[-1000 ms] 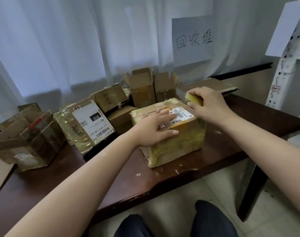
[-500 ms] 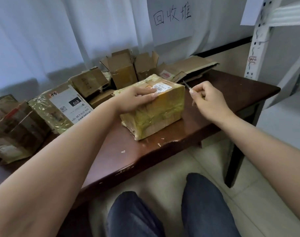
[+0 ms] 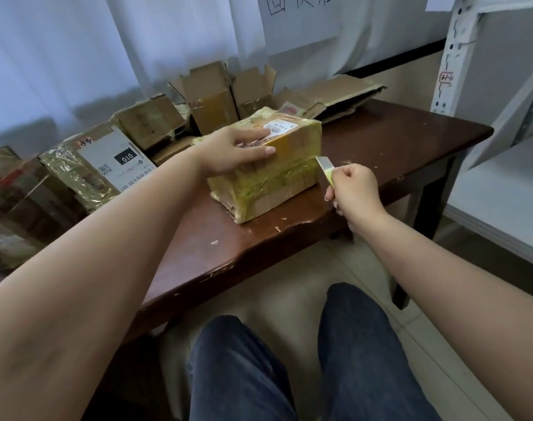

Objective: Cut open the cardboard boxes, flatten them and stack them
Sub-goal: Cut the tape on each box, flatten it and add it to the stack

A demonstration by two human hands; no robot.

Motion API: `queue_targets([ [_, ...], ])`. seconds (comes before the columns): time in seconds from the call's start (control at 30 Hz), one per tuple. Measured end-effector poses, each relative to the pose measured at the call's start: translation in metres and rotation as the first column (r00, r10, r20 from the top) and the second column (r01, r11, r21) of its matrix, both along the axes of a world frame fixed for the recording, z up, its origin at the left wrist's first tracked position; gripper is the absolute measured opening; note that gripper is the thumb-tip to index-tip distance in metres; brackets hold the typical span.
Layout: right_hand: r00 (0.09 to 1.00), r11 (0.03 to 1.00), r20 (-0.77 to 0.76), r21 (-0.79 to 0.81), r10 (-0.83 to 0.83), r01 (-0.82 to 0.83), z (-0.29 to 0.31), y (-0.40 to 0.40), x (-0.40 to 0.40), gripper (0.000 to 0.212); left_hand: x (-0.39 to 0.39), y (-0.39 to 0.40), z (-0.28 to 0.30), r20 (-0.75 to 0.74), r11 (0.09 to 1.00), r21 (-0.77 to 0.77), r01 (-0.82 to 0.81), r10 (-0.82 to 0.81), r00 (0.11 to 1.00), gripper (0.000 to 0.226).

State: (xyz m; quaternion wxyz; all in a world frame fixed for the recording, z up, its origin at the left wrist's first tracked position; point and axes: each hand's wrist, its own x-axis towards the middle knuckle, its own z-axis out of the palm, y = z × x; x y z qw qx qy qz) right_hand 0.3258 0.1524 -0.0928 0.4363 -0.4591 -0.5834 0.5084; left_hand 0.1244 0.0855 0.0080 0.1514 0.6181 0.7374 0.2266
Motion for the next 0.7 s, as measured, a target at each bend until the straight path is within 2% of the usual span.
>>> queue_targets([
  [0.1,0.987,0.987,-0.146,-0.154,-0.071,0.048,0.001,-0.009,-0.009,0.020,0.002,-0.001,0.001,-0.013,1.000,-0.001,0.003,-0.003,1.000,0.057],
  [0.2,0.974,0.976,-0.205,-0.212,-0.095,0.050,0.005,-0.012,-0.016,0.021,0.004,-0.002,0.001,-0.026,1.000,0.004,0.014,-0.014,1.000,0.056],
  [0.4,0.971,0.962,-0.208,-0.267,-0.118,0.060,0.013,-0.013,-0.026,0.023,0.006,-0.002,0.001,-0.058,1.000,0.009,0.019,-0.019,0.998,0.054],
  [0.53,0.958,0.889,-0.228,-0.455,-0.174,0.053,0.020,-0.002,-0.036,0.026,0.009,0.001,-0.003,-0.050,1.000,0.024,0.001,0.001,0.999,0.054],
  [0.7,0.968,0.902,-0.182,-0.423,-0.173,0.082,0.023,-0.004,-0.043,0.030,0.014,0.006,-0.008,-0.036,0.998,0.057,-0.014,0.016,0.999,0.053],
])
